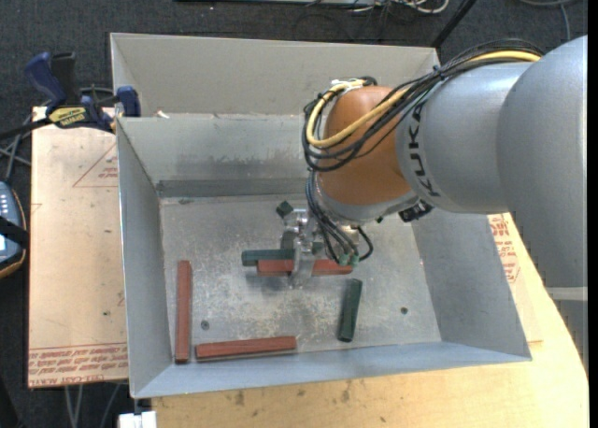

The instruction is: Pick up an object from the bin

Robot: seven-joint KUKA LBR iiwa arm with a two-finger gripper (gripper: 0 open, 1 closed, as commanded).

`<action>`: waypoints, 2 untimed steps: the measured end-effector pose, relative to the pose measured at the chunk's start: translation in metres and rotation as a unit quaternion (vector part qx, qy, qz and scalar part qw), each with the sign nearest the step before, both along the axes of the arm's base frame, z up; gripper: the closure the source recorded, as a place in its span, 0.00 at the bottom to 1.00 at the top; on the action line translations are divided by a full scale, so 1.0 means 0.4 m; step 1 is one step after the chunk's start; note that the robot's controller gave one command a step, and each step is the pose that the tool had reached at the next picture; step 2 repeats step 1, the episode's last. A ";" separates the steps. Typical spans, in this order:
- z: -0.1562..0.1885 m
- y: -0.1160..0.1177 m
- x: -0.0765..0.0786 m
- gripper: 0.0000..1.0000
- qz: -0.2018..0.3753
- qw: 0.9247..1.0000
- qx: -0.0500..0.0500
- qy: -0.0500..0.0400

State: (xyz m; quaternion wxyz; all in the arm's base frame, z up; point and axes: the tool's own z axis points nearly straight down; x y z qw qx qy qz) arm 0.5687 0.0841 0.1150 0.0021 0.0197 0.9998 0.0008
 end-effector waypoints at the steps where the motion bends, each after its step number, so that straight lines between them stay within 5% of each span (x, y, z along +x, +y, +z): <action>1: 0.014 0.000 0.000 1.00 0.000 1.000 0.000 0.000; 2: 0.014 0.000 0.000 1.00 0.000 1.000 0.000 0.000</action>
Offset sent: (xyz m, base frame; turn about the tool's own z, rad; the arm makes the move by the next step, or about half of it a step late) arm -0.0002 0.0000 0.0460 0.0000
